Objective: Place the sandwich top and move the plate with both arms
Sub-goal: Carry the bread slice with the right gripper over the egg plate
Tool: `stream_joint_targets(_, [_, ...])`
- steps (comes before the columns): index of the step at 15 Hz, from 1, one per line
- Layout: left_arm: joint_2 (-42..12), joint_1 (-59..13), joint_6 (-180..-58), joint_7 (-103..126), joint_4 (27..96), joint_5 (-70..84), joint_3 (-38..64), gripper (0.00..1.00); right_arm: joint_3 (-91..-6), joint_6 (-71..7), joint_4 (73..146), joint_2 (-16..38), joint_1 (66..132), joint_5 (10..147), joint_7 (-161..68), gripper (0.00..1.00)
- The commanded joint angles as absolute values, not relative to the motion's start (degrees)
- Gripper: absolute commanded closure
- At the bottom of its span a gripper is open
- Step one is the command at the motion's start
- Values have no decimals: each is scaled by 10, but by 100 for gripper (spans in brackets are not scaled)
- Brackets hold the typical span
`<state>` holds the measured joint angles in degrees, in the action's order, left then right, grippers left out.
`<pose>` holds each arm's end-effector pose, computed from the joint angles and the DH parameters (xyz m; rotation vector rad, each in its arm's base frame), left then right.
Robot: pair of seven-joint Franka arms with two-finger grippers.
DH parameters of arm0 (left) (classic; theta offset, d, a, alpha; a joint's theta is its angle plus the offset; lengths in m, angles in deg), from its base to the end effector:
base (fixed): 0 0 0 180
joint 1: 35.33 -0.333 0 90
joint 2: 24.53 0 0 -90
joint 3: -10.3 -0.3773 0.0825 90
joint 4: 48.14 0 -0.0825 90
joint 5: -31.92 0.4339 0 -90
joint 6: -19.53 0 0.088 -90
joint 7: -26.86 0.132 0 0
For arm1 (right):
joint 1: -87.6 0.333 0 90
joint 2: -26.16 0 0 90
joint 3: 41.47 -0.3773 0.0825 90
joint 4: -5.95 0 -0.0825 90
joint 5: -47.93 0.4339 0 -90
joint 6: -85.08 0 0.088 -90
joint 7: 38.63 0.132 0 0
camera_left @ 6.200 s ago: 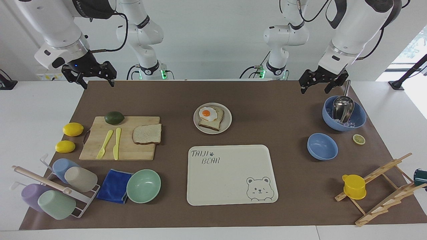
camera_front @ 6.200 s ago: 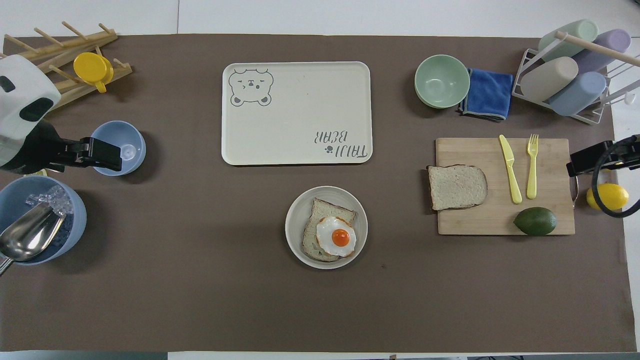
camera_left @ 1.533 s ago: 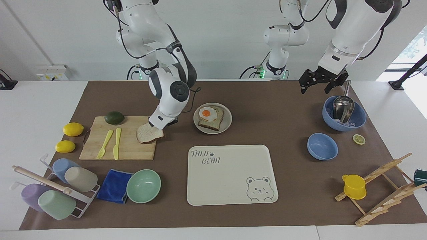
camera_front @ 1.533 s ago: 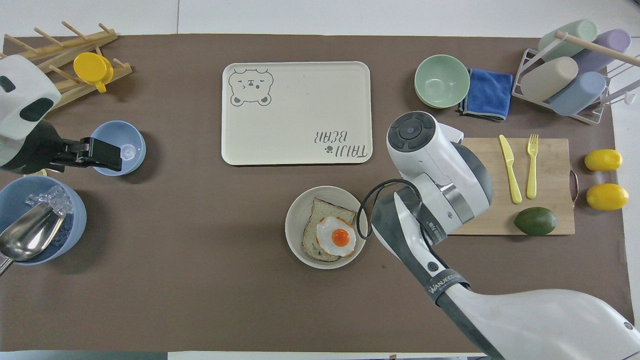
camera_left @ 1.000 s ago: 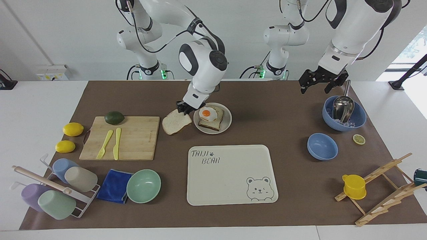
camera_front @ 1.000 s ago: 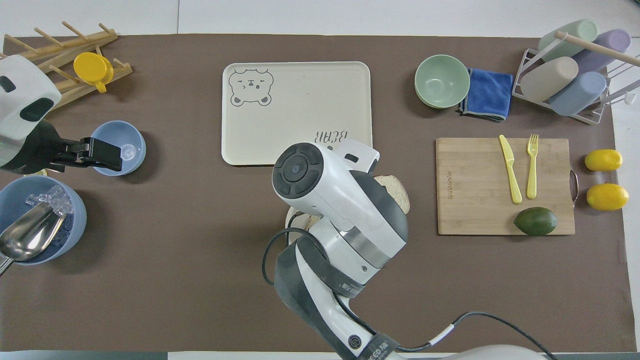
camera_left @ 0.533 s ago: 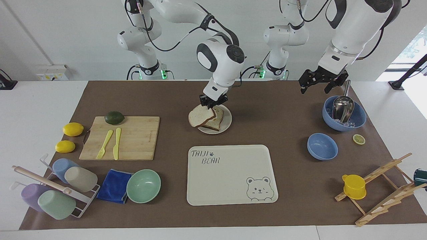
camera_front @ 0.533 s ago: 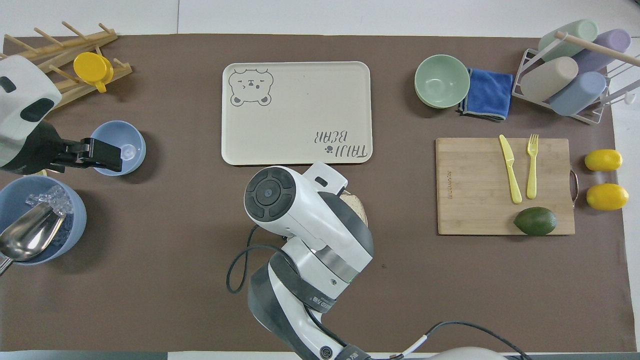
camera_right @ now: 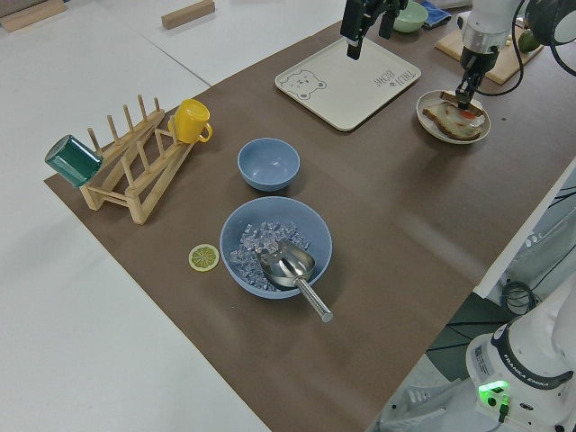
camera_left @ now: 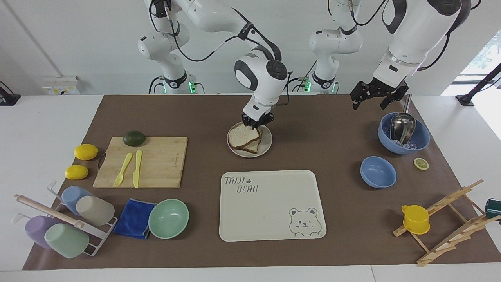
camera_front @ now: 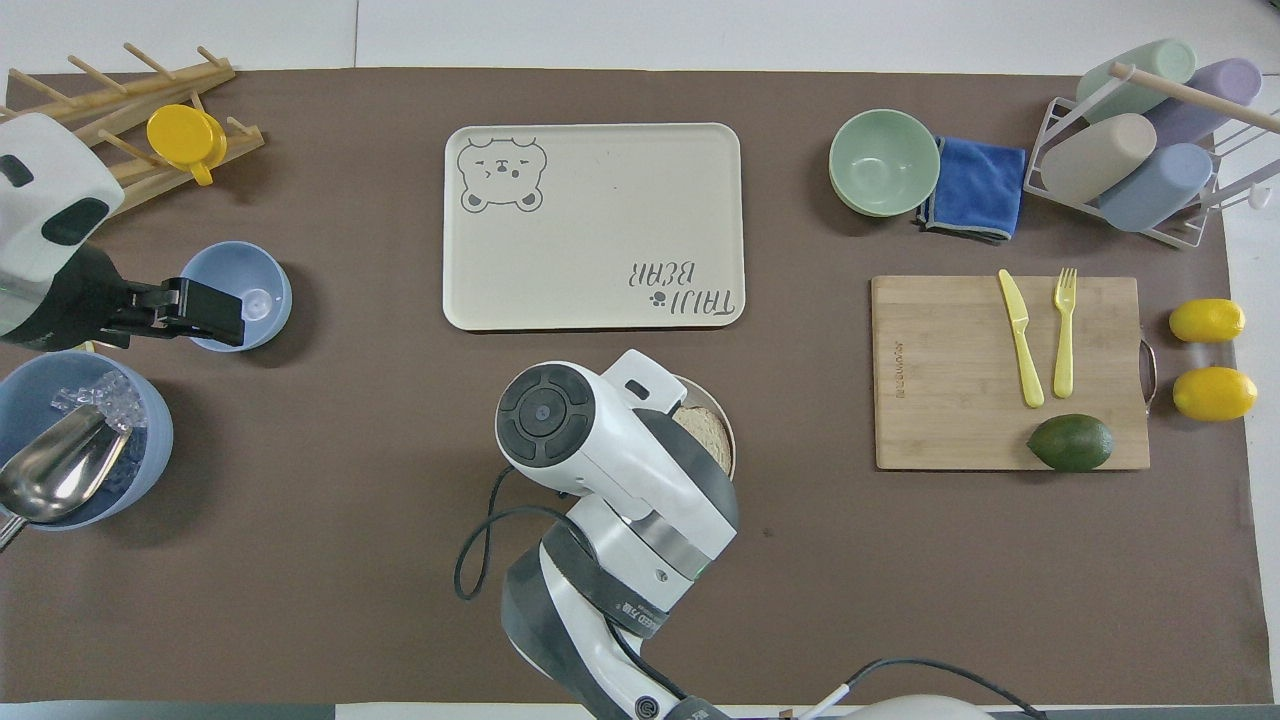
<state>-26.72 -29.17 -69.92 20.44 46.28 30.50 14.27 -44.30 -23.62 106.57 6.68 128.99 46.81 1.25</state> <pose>0.5765 -0.1071 0.6426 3.1240 -0.1004 -0.0802 0.4908 0.4715 0.3684 2.9972 0.1240 -0.2207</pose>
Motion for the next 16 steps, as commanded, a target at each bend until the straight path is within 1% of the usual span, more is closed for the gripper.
stream_joint_targets(1, [-295, -300, -727, 193, 509, 296, 147, 0, -452, -260, 1098, 87, 1281, 491, 23, 88])
stream_joint_targets(2, [-302, -299, -735, 190, 523, 294, 147, 0, -453, -263, 1099, 88, 1281, 492, 23, 82])
stream_joint_targets(3, [-304, -299, -738, 190, 529, 293, 147, 0, -453, -263, 1103, 88, 1281, 492, 23, 72])
stream_joint_targets(4, [-309, -299, -744, 191, 538, 292, 147, 0, -454, -264, 1104, 88, 1281, 492, 24, 70])
stream_joint_targets(5, [-312, -299, -755, 190, 549, 289, 147, 0, -458, -264, 1104, 88, 1281, 492, 24, 66])
stream_joint_targets(6, [-315, -299, -759, 191, 554, 288, 147, 0, -459, -267, 1104, 88, 1281, 492, 24, 57])
stream_joint_targets(7, [-316, -299, -760, 191, 555, 286, 147, 0, -459, -271, 1104, 88, 1281, 492, 24, 43])
stream_joint_targets(10, [-316, -299, -766, 192, 567, 284, 147, 0, -460, -267, 1093, 92, 1277, 508, 25, 24])
stream_joint_targets(11, [-317, -298, -777, 191, 577, 273, 147, 0, -459, -266, 1090, 101, 1269, 512, 23, 7])
stream_joint_targets(12, [-322, -299, -787, 191, 588, 258, 147, 0, -459, -268, 1090, 111, 1255, 512, 18, 0])
stream_joint_targets(14, [-324, -296, -796, 185, 599, 248, 147, 0, -459, -270, 1086, 130, 1215, 512, 8, 0])
stream_joint_targets(16, [-327, -288, -824, 182, 632, 248, 150, 0, -459, -262, 1083, 143, 1169, 512, -28, 0])
